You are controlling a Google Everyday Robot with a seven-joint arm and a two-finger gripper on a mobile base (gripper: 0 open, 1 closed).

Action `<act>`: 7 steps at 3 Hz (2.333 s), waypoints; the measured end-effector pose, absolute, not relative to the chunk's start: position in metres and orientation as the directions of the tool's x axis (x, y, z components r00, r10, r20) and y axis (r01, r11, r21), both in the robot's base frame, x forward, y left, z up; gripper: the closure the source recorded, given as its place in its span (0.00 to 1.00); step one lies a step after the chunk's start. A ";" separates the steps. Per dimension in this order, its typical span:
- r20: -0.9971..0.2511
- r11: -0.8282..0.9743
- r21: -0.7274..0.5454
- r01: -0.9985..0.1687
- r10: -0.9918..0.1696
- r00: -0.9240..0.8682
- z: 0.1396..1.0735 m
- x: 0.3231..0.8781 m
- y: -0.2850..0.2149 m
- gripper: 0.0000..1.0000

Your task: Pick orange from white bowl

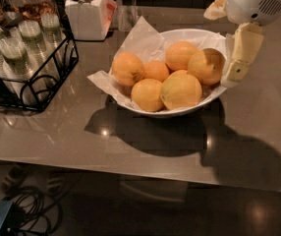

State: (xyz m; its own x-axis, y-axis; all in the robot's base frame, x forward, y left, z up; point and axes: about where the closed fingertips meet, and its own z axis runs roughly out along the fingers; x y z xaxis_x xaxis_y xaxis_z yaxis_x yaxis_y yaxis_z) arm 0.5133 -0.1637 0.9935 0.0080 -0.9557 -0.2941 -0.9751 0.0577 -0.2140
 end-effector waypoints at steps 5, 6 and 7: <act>-0.370 0.109 -0.200 -0.974 -0.928 -0.028 0.977 0.562 -0.162 0.38; -0.346 0.176 -0.165 -0.971 -0.932 -0.110 0.975 0.543 -0.183 0.21; -0.343 0.204 -0.130 -0.970 -0.927 -0.149 0.970 0.533 -0.190 0.14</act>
Offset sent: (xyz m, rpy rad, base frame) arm 0.0057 0.0057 0.0010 -0.0001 0.0504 0.0555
